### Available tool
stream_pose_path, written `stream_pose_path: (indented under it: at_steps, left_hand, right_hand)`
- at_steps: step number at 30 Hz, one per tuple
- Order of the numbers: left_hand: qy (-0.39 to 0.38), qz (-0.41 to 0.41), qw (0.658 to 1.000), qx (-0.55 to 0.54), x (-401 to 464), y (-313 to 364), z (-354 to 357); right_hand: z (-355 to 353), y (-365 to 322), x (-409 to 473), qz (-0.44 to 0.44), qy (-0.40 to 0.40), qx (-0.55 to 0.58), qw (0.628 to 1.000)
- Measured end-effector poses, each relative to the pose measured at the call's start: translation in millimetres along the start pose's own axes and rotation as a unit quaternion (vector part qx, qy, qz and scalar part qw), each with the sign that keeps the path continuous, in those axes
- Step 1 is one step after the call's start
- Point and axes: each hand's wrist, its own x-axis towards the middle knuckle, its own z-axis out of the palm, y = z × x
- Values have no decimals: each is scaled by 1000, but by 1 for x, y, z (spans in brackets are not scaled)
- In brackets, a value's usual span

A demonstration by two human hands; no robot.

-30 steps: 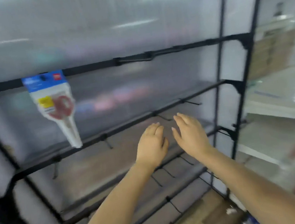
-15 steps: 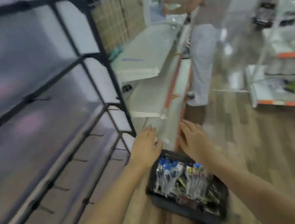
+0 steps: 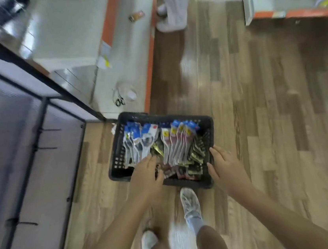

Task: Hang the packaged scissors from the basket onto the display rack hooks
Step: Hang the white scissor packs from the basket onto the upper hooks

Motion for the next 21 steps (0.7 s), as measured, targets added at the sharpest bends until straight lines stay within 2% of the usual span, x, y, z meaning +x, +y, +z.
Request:
stream_pose_path:
  at_steps: [4,9,12,15,18,21]
  left_hand:
    - [-62,-12,998,14,34,-20,56]
    - [-120,17,992,44,96,-47,113]
    - [-117,38,991,54,138,-58,138]
    - [-108,25,993,38,180,-67,161]
    - [-90,23,996,13,220,-71,188]
    - [-77,49,996,-2,255,-68,218]
  right_hand:
    - [63,30,-5,44,-46,0,998]
    - [135,56,18,65,-83,-14,994]
    - [174,70,42,86,-86,-3,993]
    - [205,80,70,107,-67,19,992]
    - [235,92,97,179,-63,91,978]
    - [266,106,120,204,-49,133,969]
